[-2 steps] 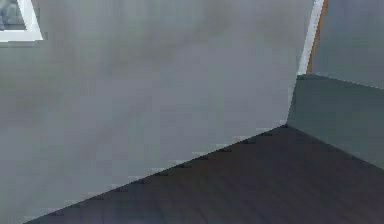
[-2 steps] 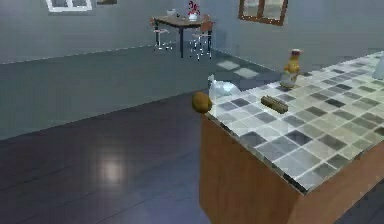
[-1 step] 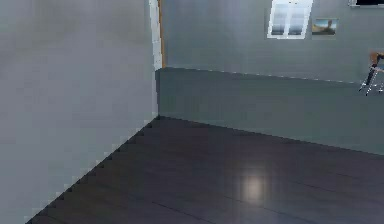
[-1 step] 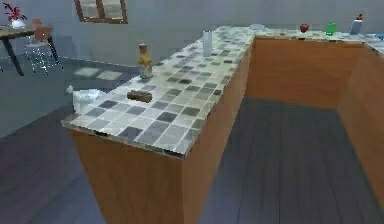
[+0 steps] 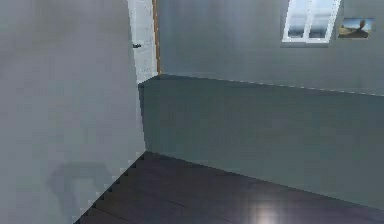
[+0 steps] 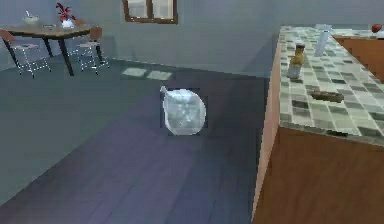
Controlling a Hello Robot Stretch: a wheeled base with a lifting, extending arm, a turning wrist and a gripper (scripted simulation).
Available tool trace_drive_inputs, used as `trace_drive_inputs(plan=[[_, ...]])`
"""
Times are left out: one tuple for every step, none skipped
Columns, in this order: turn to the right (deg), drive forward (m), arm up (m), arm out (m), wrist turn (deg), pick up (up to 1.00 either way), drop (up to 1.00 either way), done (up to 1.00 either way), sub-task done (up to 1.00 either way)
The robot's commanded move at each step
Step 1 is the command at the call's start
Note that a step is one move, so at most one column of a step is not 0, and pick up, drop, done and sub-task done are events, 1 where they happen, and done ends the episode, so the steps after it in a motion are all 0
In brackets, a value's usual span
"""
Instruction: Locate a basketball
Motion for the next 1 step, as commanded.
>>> trace_drive_inputs(plan=[[0.0,1.00,0.00,0.00,0.0,0.00,0.00,0.00,0.00]])
